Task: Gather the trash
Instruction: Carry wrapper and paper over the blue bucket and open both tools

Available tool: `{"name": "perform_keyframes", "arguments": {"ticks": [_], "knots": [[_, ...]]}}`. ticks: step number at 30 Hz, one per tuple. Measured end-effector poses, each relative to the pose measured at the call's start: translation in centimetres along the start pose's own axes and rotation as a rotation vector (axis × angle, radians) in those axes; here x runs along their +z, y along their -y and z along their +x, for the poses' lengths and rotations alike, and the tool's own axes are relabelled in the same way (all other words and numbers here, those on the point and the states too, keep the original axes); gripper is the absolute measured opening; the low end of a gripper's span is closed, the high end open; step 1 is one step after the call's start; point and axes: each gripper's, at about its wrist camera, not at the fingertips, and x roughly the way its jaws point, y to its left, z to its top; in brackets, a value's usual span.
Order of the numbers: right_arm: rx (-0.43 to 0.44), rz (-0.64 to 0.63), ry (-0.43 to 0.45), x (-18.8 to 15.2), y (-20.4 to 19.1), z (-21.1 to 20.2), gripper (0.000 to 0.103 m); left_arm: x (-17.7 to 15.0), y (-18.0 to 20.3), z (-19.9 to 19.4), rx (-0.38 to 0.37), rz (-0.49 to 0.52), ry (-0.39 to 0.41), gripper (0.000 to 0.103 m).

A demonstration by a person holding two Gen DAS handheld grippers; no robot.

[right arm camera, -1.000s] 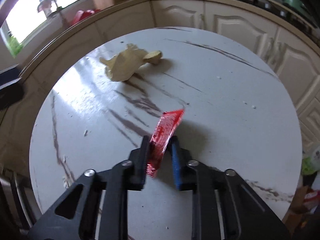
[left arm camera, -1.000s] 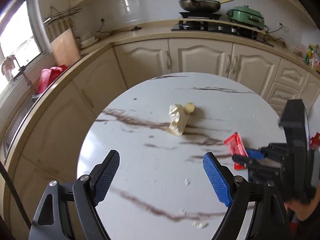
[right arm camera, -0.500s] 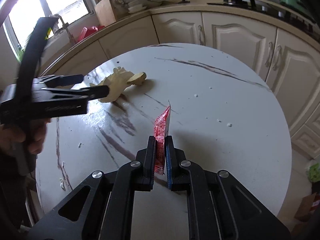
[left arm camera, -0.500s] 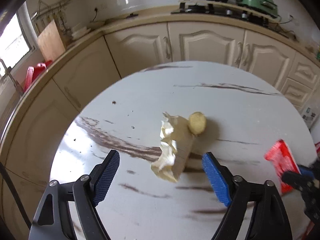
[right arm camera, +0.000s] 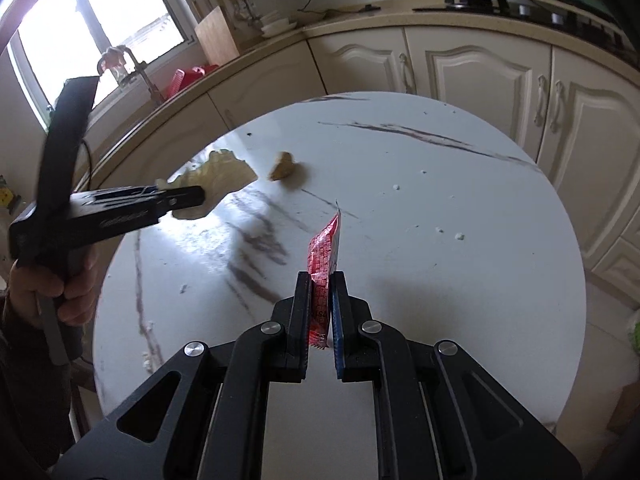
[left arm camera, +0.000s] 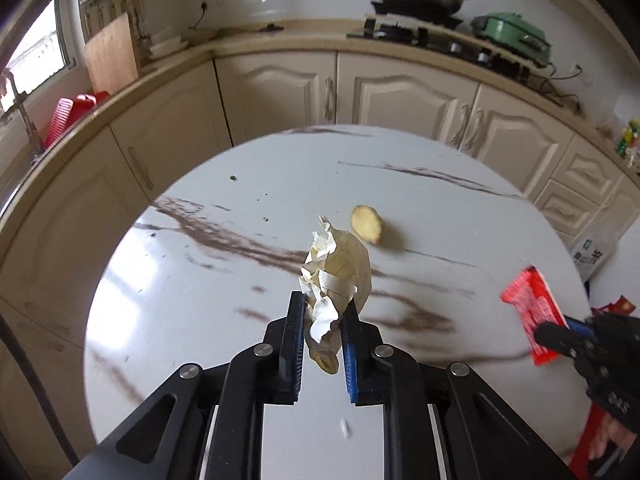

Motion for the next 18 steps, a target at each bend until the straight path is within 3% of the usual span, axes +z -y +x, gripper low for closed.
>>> {"name": "perform_keyframes", "arguments": {"ticks": [9, 12, 18], "knots": [[0.012, -0.003, 0.069, -1.9, -2.6, -5.9, 0.010, -4.0, 3.3, -7.4, -0.047, 0.066, 0.077, 0.013], [-0.010, 0.003, 0.102, -3.3, -2.1, -9.4, 0.010, -5.3, 6.5, -10.5, -0.063, 0.119, 0.111, 0.013], [-0.080, 0.070, 0.152, -7.6, 1.8, -16.4, 0.010, -7.9, 15.1, -14.3, -0.172, 0.230, 0.129, 0.013]]}}
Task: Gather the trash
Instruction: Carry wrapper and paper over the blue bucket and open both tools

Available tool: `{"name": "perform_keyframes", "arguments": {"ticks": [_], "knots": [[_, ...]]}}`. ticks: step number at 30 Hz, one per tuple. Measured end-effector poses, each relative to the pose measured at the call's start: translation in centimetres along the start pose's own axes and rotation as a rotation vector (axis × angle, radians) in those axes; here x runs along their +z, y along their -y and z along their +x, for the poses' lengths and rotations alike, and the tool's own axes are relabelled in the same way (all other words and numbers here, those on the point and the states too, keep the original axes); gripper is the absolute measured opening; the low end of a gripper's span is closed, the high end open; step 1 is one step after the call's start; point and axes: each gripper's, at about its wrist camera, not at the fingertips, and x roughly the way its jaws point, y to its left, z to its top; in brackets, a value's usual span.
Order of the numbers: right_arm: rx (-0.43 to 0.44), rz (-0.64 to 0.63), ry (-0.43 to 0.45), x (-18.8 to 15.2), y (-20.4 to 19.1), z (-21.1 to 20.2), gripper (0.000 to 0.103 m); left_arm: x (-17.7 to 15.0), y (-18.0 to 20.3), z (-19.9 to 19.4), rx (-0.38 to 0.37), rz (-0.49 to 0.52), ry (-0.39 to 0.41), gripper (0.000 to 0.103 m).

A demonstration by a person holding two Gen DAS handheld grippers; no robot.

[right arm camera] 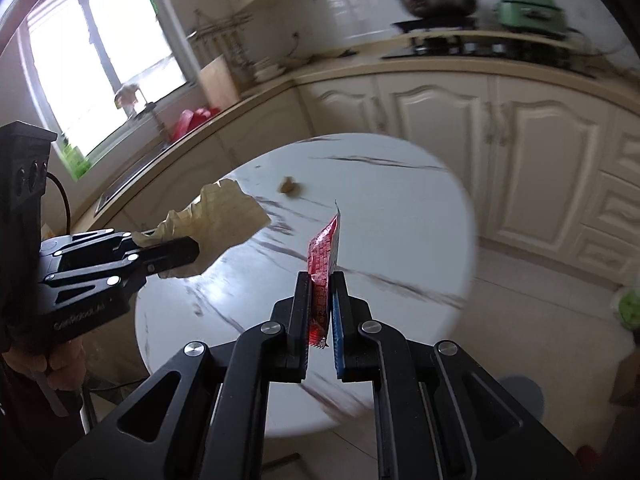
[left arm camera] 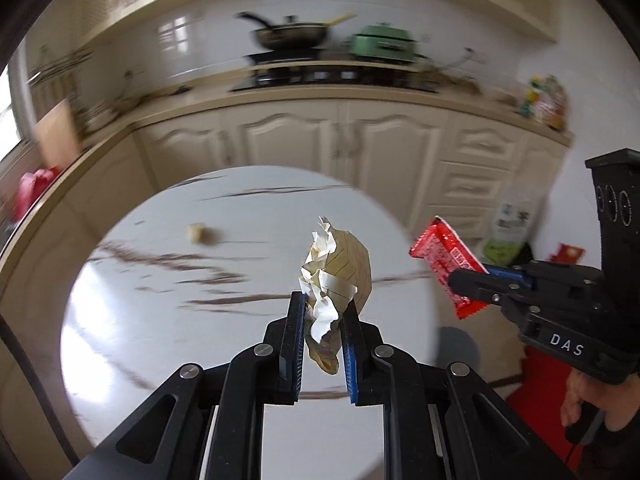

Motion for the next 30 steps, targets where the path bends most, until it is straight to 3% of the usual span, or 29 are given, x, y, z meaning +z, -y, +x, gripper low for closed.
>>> {"name": "perform_keyframes", "arguments": {"ticks": [4, 9, 14, 17, 18, 20, 28, 30], "knots": [[-0.087, 0.068, 0.012, -3.2, 5.5, -4.6, 0.010, 0.9, 5.7, 1.5, -0.080, 0.060, -0.023, 0.013], [-0.179, 0.190, 0.015, -7.7, 12.8, -7.9, 0.010, 2.3, 11.6, 6.8, -0.158, 0.123, -0.084, 0.013], [-0.212, 0.314, -0.021, -11.2, 20.1, -7.7, 0.010, 3.4, 15.3, 13.9, -0.206, 0.167, -0.175, 0.013], [-0.223, 0.363, -0.022, -12.3, 23.0, -6.8, 0.015, 4.6, 16.7, 17.9, -0.209, 0.194, -0.224, 0.013], [-0.224, 0.387, -0.028, -12.9, 24.4, -6.4, 0.022, 4.7, 17.2, 18.9, -0.211, 0.203, -0.238, 0.013], [-0.227, 0.416, -0.037, -13.7, 26.1, -6.0, 0.034, 5.1, 18.2, 21.1, -0.212, 0.216, -0.258, 0.013], [-0.255, 0.457, -0.059, -16.5, 29.9, -5.4, 0.038, 7.6, 24.3, 30.8, -0.216, 0.236, -0.342, 0.014], [-0.260, 0.457, -0.058, -16.6, 29.9, -5.6, 0.039, 7.8, 25.3, 32.5, -0.219, 0.236, -0.361, 0.019]]}}
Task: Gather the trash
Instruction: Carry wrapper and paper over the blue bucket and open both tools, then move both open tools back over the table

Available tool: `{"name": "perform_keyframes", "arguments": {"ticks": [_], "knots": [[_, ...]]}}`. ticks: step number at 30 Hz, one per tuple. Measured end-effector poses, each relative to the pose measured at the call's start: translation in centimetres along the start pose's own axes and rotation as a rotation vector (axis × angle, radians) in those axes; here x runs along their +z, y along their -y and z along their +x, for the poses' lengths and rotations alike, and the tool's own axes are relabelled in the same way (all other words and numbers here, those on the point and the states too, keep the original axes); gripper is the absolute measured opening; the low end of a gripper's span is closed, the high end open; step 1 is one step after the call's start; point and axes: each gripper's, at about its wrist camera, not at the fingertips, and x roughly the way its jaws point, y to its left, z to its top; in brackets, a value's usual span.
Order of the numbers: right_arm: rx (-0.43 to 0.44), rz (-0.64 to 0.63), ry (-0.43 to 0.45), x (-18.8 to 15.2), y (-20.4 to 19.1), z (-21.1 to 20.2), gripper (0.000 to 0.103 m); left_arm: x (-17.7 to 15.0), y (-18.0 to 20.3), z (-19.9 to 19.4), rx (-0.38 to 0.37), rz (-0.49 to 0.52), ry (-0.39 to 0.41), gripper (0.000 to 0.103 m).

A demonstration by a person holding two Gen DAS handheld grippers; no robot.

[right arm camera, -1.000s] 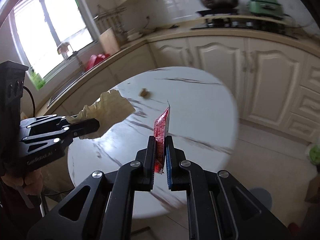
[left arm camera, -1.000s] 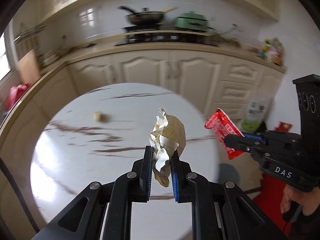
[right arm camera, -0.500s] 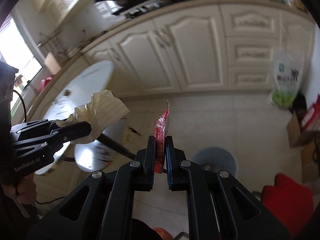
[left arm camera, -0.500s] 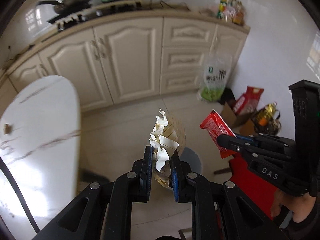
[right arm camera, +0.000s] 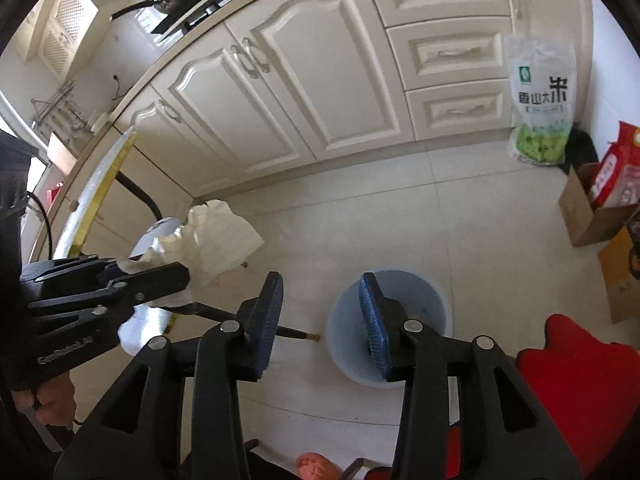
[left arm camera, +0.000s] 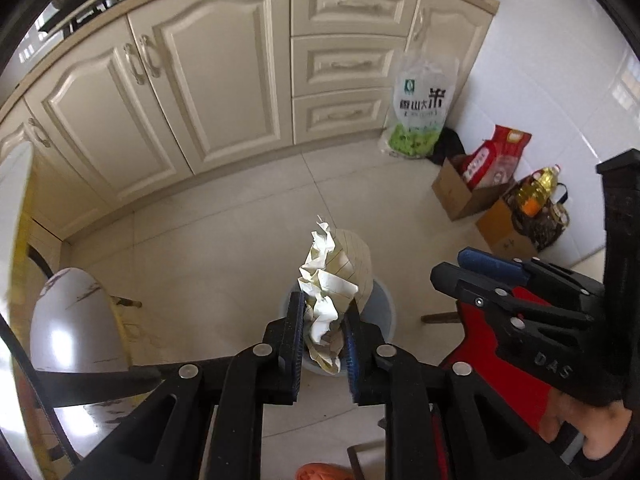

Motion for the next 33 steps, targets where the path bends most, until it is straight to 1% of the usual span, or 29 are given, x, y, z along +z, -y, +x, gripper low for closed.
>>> {"name": "perform_keyframes", "arguments": {"ticks": [1, 2, 3, 5, 6, 8, 10, 13, 15, 19, 20, 21, 22, 23, 27, 28, 30, 31, 32, 33], "knots": [[-0.002, 0.002, -0.002, 0.0, 0.1, -0.1, 0.039, 0.3, 0.0, 0.5, -0.003, -0.002, -0.005, 0.020], [-0.002, 0.003, -0.001, 0.0, 0.2, -0.1, 0.039, 0.7, 0.1, 1.2, -0.004, -0.005, -0.010, 0.026], [0.000, 0.002, 0.003, -0.1, 0.2, -0.3, 0.040, 1.0, 0.2, 1.7, -0.003, -0.004, -0.011, 0.030], [-0.003, -0.003, 0.005, -0.1, 0.1, -0.6, 0.040, 1.4, 0.3, 2.2, 0.010, -0.011, -0.003, 0.045], [-0.005, -0.003, 0.007, -0.1, 0.0, -0.8, 0.040, 1.6, 0.3, 2.3, 0.008, -0.013, 0.000, 0.047], [-0.004, -0.003, 0.012, -0.1, -0.1, -1.1, 0.040, 1.0, 0.3, 1.9, 0.001, -0.018, 0.000, 0.055], [-0.006, -0.005, 0.021, -0.1, -0.4, -1.6, 0.041, 0.7, -0.1, 1.0, 0.015, -0.018, 0.014, 0.056], [-0.008, -0.015, 0.034, -0.1, -1.6, -2.6, 0.041, -0.9, -0.8, -1.7, 0.037, -0.019, 0.048, 0.056], [-0.008, -0.027, 0.047, 0.0, -2.4, -3.3, 0.044, -2.0, -1.5, -3.9, 0.054, -0.023, 0.083, 0.056], [0.005, -0.057, 0.092, 0.5, -5.0, -5.2, 0.046, -4.7, -3.4, -9.0, 0.131, -0.015, 0.171, 0.063], [0.011, -0.066, 0.103, 0.6, -5.8, -5.6, 0.048, -5.5, -3.9, -10.7, 0.157, -0.022, 0.202, 0.064], [0.022, -0.082, 0.121, 0.9, -7.1, -6.3, 0.051, -6.2, -4.6, -12.1, 0.169, -0.031, 0.227, 0.065], [0.026, -0.095, 0.134, 1.1, -8.0, -6.7, 0.052, -6.8, -5.3, -13.5, 0.180, -0.042, 0.246, 0.069], [0.031, -0.110, 0.144, 1.2, -8.9, -7.1, 0.055, -7.5, -6.2, -15.0, 0.196, -0.056, 0.266, 0.072], [0.074, -0.186, 0.175, 1.7, -14.5, -8.2, 0.060, -10.8, -9.9, -20.4, 0.258, -0.103, 0.323, 0.072], [0.086, -0.207, 0.180, 1.7, -16.1, -8.3, 0.060, -11.6, -11.0, -21.8, 0.285, -0.117, 0.335, 0.072], [0.119, -0.240, 0.187, 1.7, -18.8, -8.3, 0.064, -12.9, -12.5, -23.8, 0.325, -0.142, 0.350, 0.079], [0.126, -0.251, 0.191, 1.7, -19.7, -8.2, 0.065, -13.5, -13.5, -24.5, 0.356, -0.158, 0.359, 0.086], [0.125, -0.263, 0.190, 1.7, -20.7, -8.0, 0.071, -14.5, -14.3, -25.4, 0.394, -0.177, 0.368, 0.087], [0.117, -0.276, 0.191, 1.8, -21.6, -7.7, 0.076, -15.1, -15.4, -26.1, 0.417, -0.193, 0.374, 0.087]]}}
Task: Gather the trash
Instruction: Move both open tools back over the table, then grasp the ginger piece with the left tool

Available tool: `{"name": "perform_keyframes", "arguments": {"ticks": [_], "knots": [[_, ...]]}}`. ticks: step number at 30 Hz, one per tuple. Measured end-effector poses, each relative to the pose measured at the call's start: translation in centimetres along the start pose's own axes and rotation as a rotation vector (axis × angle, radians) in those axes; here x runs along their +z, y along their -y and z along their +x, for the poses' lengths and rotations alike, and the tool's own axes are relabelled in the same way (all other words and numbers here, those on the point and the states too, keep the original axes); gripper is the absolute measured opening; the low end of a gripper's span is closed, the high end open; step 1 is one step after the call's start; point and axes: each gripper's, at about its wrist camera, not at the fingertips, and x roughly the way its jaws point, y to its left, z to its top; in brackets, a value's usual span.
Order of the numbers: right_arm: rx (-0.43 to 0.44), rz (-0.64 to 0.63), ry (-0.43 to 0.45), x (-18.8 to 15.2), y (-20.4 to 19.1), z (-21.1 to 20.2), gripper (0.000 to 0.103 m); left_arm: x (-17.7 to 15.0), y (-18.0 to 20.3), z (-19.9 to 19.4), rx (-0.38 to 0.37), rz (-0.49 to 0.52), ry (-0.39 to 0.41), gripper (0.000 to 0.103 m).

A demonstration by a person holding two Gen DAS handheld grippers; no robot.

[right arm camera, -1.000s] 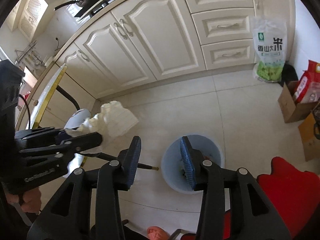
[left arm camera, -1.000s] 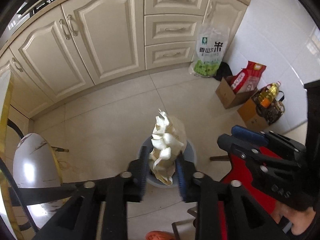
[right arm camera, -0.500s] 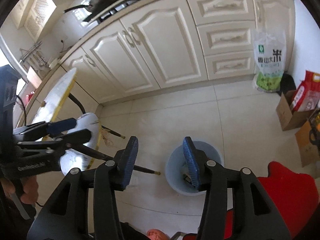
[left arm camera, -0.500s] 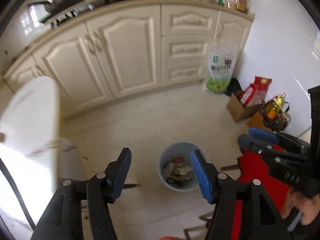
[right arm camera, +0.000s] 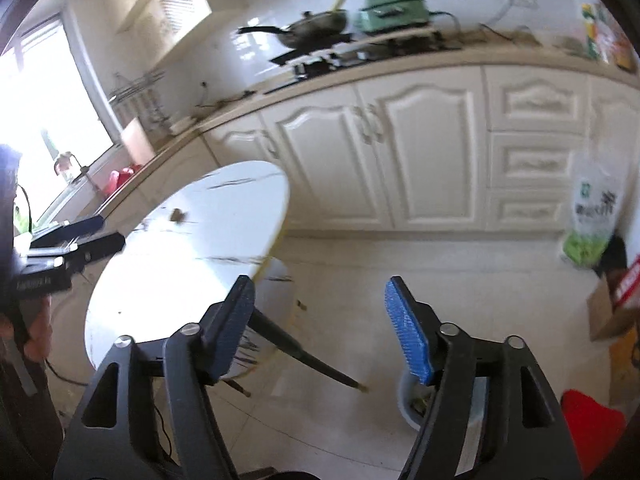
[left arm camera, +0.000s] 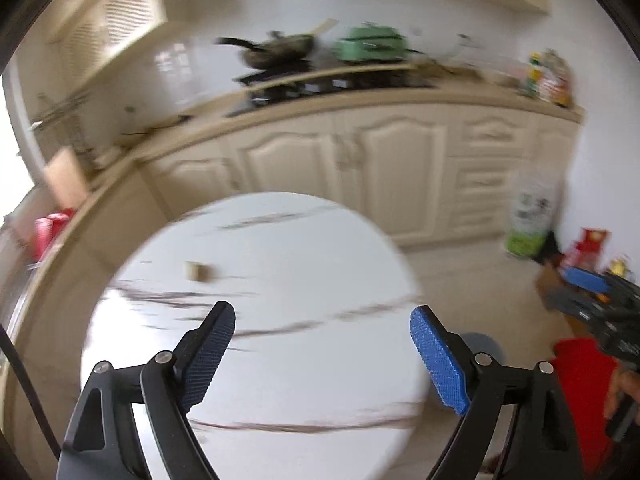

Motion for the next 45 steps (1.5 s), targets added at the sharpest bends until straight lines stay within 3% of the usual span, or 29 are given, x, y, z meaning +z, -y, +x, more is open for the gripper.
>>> {"name": "perform_keyframes", "arguments": {"ticks": [4, 8, 11, 13, 20, 28, 30, 32, 36, 40, 45], "knots": [[-0.019, -0.019, -0.012, 0.2, -1.7, 2.0, 0.076, 0.6, -5.0, 1.9, 0.066, -0.065, -0.029, 0.087], [-0.066, 0.014, -0.045, -0.3, 0.0, 4.3, 0.077, 1.3, -10.4, 6.6, 0.111, -0.183, -0.116, 0.085], [-0.094, 0.038, -0.068, -0.6, 2.1, 5.7, 0.077, 0.9, -13.1, 10.4, 0.073, -0.256, -0.177, 0.081], [-0.126, 0.055, -0.092, -0.9, 3.7, 7.1, 0.077, 0.4, -14.0, 12.7, 0.053, -0.297, -0.216, 0.073], [-0.163, 0.095, -0.173, -1.6, 7.3, 11.0, 0.077, -1.1, -16.1, 18.2, 0.005, -0.395, -0.258, 0.066], [-0.170, 0.124, -0.220, -3.1, 9.6, 13.1, 0.077, -0.6, -18.0, 21.3, 0.023, -0.395, -0.266, 0.054], [-0.172, 0.130, -0.225, -3.5, 10.1, 13.0, 0.077, -0.3, -18.1, 21.4, 0.037, -0.385, -0.260, 0.045], [-0.178, 0.140, -0.227, -3.8, 10.7, 12.8, 0.077, 0.0, -17.8, 22.4, 0.039, -0.383, -0.250, 0.022], [-0.199, 0.161, -0.236, -4.5, 12.2, 12.2, 0.077, 0.2, -17.1, 22.6, 0.032, -0.399, -0.266, 0.021], [-0.218, 0.191, -0.245, -5.7, 14.3, 11.3, 0.077, 0.3, -14.7, 19.1, -0.004, -0.383, -0.246, 0.020], [-0.246, 0.235, -0.258, -8.2, 17.7, 9.6, 0.077, 2.6, -4.4, 11.6, -0.128, -0.204, -0.147, 0.021]]}}
